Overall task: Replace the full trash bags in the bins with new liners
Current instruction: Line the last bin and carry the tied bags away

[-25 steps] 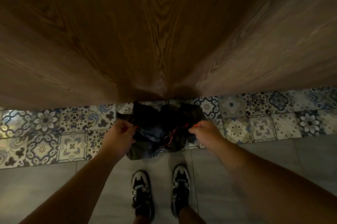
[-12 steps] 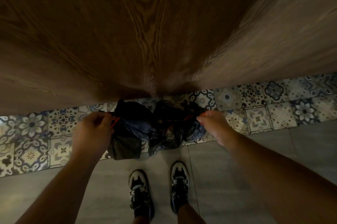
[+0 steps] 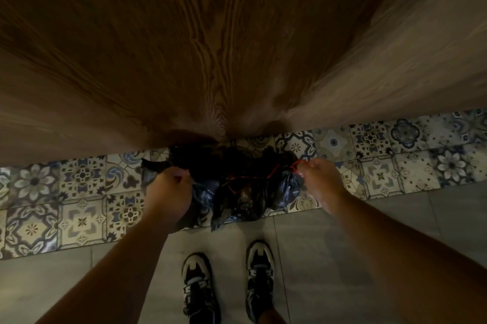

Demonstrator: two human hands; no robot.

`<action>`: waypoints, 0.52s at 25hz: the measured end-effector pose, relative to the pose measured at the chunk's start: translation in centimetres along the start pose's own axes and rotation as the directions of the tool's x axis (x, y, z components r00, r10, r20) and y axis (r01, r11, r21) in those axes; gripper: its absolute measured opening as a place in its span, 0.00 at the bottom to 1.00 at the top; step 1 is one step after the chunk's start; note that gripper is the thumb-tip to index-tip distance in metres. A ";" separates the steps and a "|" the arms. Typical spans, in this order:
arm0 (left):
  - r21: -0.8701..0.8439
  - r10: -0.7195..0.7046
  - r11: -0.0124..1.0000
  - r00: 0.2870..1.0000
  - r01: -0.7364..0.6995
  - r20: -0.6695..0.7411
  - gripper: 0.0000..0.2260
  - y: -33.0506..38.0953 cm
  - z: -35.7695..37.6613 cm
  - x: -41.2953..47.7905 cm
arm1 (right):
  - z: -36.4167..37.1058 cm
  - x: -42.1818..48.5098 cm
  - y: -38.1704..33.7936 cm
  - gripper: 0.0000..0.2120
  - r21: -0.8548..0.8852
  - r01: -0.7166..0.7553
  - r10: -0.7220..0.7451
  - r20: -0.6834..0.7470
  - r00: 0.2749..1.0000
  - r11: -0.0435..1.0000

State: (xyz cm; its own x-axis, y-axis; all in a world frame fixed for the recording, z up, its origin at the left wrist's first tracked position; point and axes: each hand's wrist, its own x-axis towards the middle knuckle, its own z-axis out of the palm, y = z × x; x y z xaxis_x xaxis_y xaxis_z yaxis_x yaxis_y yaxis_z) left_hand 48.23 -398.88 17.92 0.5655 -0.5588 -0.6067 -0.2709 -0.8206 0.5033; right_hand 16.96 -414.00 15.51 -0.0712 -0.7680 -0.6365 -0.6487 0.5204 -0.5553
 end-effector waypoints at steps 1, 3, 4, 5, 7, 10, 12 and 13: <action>-0.031 -0.016 0.999 1.000 0.015 -0.015 0.16 -0.2 0.2 0.6 | -0.1 0.6 0.2 0.15 0.015 0.000 0.000 -0.025 1.000 1.000; -0.038 -0.038 0.999 0.996 0.035 -0.078 0.16 -0.9 0.4 1.5 | -0.1 1.8 0.6 0.18 0.033 0.008 -0.006 -0.042 0.999 0.999; -0.006 -0.036 0.999 0.993 0.036 -0.112 0.15 -1.4 0.4 1.8 | -0.1 2.2 0.9 0.20 0.032 0.016 -0.014 -0.036 0.999 0.999; 0.024 -0.038 0.999 0.989 0.042 -0.142 0.15 -2.0 0.4 2.1 | 0.0 2.6 1.2 0.20 0.023 0.020 -0.019 -0.031 0.999 1.000; 0.030 -0.080 0.996 0.978 0.088 -0.191 0.17 -3.8 0.1 2.5 | 0.3 3.2 1.9 0.19 -0.015 0.024 -0.024 -0.019 1.000 1.000; -0.023 -0.181 0.983 0.954 0.181 -0.241 0.19 -6.4 -0.5 2.8 | 0.9 3.9 2.4 0.17 -0.097 0.054 -0.053 0.020 0.998 0.994; -0.025 -0.202 0.979 0.944 0.202 -0.263 0.20 -7.5 -0.8 3.2 | 1.3 4.2 2.6 0.19 -0.183 0.083 -0.074 0.056 0.996 0.980; -0.020 -0.199 0.979 0.942 0.201 -0.270 0.21 -7.9 -0.9 3.4 | 1.4 4.3 2.7 0.20 -0.225 0.096 -0.085 0.058 0.995 0.970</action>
State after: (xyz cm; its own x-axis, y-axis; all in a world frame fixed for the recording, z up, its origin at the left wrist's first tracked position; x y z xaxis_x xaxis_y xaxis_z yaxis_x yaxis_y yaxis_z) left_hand 52.93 -394.17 12.44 0.7971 -0.3310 -0.5051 -0.1365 -0.9135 0.3833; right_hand 16.00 -415.40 10.50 0.0283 -0.7861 -0.6174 -0.8066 0.3469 -0.4787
